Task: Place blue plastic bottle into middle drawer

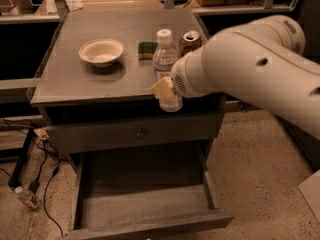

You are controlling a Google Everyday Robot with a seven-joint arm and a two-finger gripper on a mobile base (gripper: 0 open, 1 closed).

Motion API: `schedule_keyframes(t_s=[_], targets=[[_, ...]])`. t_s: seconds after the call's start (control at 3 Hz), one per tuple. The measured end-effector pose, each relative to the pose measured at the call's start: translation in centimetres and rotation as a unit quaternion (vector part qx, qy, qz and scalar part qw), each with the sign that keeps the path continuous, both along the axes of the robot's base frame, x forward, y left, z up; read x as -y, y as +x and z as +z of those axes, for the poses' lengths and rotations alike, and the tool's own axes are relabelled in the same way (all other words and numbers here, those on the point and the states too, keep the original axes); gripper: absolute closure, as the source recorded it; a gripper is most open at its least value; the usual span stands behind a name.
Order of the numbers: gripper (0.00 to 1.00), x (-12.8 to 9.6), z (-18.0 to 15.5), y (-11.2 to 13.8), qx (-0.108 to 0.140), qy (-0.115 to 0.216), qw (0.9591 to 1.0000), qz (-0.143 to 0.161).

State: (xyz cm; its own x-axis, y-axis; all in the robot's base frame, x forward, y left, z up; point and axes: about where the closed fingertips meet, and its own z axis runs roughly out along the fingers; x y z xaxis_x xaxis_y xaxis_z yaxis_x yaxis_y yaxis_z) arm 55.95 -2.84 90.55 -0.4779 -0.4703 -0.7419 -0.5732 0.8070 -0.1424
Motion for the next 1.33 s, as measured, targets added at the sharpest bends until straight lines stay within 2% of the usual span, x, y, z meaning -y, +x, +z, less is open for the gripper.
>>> schedule_keyframes(t_s=[0.33,0.67,1.0,1.33], targets=[[1.0,0.9,-4.0,-1.5,-0.008,0.022,0.9994,-0.024],[1.0,0.9,-4.0,-1.5,-0.008,0.022,0.9994,-0.024],[1.0,1.1,-6.5,-2.7,-0.023,0.028,0.9984,-0.043],[1.0,1.3,-9.5,-3.4,-0.023,0.037,0.997,-0.065]])
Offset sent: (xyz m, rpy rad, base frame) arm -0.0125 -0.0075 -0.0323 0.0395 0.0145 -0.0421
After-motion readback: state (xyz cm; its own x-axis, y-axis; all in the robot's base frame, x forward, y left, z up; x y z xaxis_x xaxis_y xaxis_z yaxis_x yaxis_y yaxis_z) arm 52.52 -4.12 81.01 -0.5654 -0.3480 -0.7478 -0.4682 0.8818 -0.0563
